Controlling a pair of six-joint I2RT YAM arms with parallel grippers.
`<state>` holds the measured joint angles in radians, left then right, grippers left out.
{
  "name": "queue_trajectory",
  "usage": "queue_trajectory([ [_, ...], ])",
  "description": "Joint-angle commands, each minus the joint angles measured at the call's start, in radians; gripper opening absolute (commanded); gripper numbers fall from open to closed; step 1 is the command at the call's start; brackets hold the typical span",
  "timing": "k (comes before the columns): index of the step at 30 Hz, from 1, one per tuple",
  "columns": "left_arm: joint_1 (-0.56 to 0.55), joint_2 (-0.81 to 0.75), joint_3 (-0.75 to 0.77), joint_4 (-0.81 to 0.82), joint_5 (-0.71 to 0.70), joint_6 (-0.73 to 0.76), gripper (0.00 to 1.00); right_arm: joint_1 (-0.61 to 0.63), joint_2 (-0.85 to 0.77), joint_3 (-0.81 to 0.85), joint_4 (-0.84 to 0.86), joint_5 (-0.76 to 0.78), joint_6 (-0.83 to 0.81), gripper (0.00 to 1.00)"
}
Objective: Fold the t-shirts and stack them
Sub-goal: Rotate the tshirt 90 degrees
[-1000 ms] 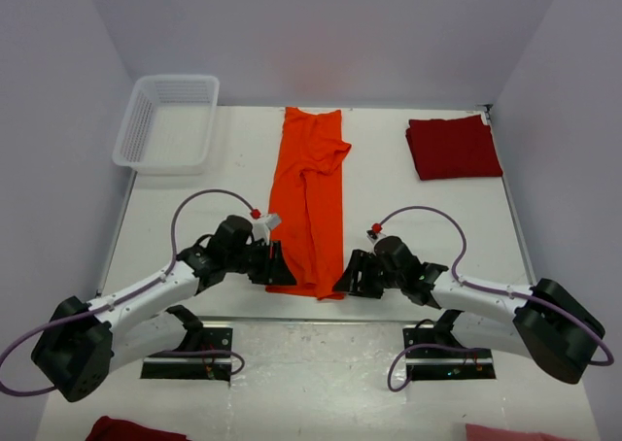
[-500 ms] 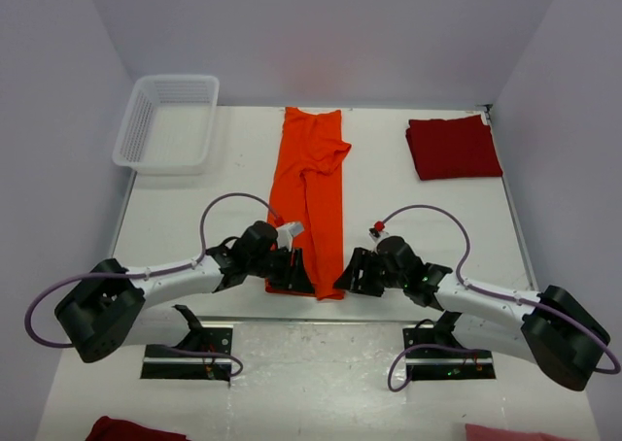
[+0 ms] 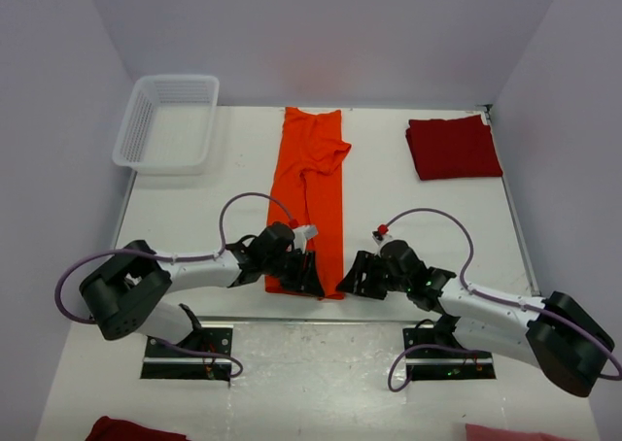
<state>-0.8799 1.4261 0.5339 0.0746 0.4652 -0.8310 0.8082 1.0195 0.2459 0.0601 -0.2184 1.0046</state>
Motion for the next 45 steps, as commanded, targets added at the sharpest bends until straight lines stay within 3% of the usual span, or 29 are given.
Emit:
queue_trajectory([
  [1, -0.005, 0.014, 0.037, 0.050, -0.016, -0.016, 0.42, 0.005, -0.032, -0.013, -0.009, 0.043, 0.006, 0.61],
  [8, -0.007, 0.062, 0.041, 0.051, -0.020, -0.017, 0.42, 0.005, -0.102, -0.004, -0.093, 0.091, 0.003, 0.61],
  [18, -0.007, 0.112, 0.072, 0.053, -0.026, -0.002, 0.37, 0.005, -0.127, -0.023, -0.080, 0.079, 0.002, 0.61],
  [30, -0.008, 0.111, 0.069, 0.048, -0.030, -0.005, 0.00, 0.005, -0.111, -0.033, -0.068, 0.068, -0.001, 0.61],
  [45, -0.008, -0.096, 0.086, -0.127, -0.089, 0.000, 0.00, 0.005, -0.088, -0.028, -0.034, 0.065, -0.006, 0.61],
])
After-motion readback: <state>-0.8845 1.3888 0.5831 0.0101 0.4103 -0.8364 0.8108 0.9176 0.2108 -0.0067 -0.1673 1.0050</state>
